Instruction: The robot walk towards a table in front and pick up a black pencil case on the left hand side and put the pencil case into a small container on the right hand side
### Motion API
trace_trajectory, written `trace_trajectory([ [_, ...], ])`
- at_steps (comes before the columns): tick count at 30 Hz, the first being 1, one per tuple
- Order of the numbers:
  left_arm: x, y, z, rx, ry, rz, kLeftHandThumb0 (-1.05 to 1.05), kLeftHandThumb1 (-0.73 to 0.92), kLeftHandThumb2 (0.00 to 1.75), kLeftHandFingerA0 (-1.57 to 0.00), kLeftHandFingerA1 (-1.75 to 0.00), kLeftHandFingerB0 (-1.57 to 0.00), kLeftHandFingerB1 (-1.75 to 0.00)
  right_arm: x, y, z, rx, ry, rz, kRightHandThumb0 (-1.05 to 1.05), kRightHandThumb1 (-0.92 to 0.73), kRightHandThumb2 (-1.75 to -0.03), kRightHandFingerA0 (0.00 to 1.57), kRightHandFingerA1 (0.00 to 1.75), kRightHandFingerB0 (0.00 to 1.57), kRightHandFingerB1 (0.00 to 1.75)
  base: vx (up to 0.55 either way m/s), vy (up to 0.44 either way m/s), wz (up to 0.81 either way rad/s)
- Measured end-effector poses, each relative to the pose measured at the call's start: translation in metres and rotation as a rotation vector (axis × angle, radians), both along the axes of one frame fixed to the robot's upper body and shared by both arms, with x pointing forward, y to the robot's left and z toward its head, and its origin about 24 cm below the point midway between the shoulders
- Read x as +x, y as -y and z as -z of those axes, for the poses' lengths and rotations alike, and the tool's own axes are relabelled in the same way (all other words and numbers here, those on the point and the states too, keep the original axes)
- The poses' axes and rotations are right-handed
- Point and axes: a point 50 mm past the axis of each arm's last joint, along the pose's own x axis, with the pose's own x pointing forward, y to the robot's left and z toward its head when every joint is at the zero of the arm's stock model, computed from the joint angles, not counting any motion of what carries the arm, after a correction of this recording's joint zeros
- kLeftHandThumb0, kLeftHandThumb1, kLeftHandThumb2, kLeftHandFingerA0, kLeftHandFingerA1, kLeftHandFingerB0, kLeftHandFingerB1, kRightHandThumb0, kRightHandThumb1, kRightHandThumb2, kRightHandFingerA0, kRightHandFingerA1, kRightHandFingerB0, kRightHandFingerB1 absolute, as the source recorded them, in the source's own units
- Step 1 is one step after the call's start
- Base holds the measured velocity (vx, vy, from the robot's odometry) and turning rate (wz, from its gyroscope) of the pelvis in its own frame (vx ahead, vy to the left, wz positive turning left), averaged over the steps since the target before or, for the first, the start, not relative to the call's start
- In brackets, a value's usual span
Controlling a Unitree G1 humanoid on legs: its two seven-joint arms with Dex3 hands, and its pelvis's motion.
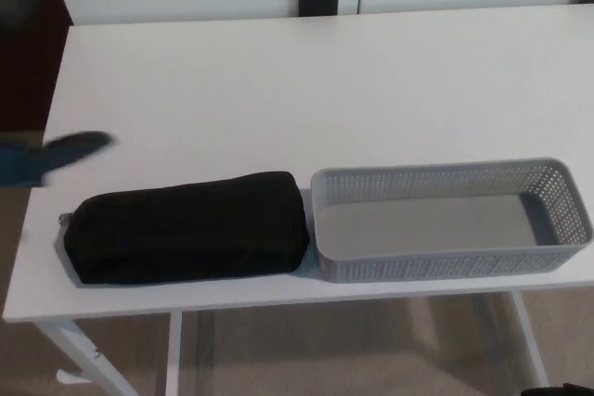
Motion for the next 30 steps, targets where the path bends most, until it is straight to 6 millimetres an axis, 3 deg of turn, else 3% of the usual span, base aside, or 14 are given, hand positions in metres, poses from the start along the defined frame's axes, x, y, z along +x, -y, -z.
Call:
trace_trajectory([
  [1, 0.004, 0.010, 0.002, 0.016, -0.023, 0.036, -0.43, 0.30, 0.67, 0.00, -0.16, 0.00, -0.12, 0.000, 0.000, 0.000, 0.000, 0.003, 0.001, -0.35, -0.60, -0.59, 0.68, 0.47, 0.62, 0.44, 0.00, 0.000, 0.00],
  [2, 0.008, 0.018, 0.004, 0.032, -0.044, 0.063, -0.40, 0.43, 0.53, 0.00, -0.16, 0.00, -0.11, 0.001, 0.000, -0.001, 0.000, 0.006, 0.003, -0.32, -0.62, -0.58, 0.71, 0.47, 0.64, 0.44, 0.00, 0.000, 0.00],
  [3, 0.011, 0.024, 0.006, 0.046, -0.066, 0.086, -0.48, 0.31, 0.65, 0.00, -0.07, 0.00, -0.04, 0.001, 0.001, -0.001, 0.001, 0.009, 0.005, -0.32, -0.63, -0.57, 0.70, 0.48, 0.63, 0.44, 0.00, 0.000, 0.00],
  [8, 0.028, 0.056, 0.033, 0.162, -0.232, 0.165, -0.56, 0.35, 0.67, 0.00, 0.00, 0.00, 0.00, 0.005, 0.002, -0.005, 0.001, 0.033, 0.013, -0.31, -0.62, -0.57, 0.70, 0.46, 0.62, 0.43, 0.00, 0.000, 0.00],
  [11, 0.032, 0.064, 0.054, 0.244, -0.333, 0.172, -0.57, 0.36, 0.68, 0.00, 0.00, 0.00, 0.00, 0.007, 0.003, -0.007, 0.000, 0.038, 0.017, -0.31, -0.62, -0.57, 0.71, 0.47, 0.62, 0.43, 0.00, 0.000, 0.00],
  [18, 0.034, 0.064, 0.095, 0.387, -0.500, 0.107, -0.59, 0.38, 0.70, 0.00, -0.01, 0.00, 0.00, 0.009, 0.006, -0.009, -0.010, 0.038, 0.020, -0.32, -0.61, -0.57, 0.72, 0.47, 0.62, 0.43, 0.00, 0.000, 0.00],
  [30, 0.034, 0.055, 0.119, 0.478, -0.567, -0.004, -0.69, 0.41, 0.77, 0.00, 0.00, 0.00, 0.00, 0.008, 0.007, -0.009, -0.007, 0.029, 0.032, -0.32, -0.61, -0.58, 0.72, 0.48, 0.65, 0.45, 0.00, 0.000, 0.00],
])
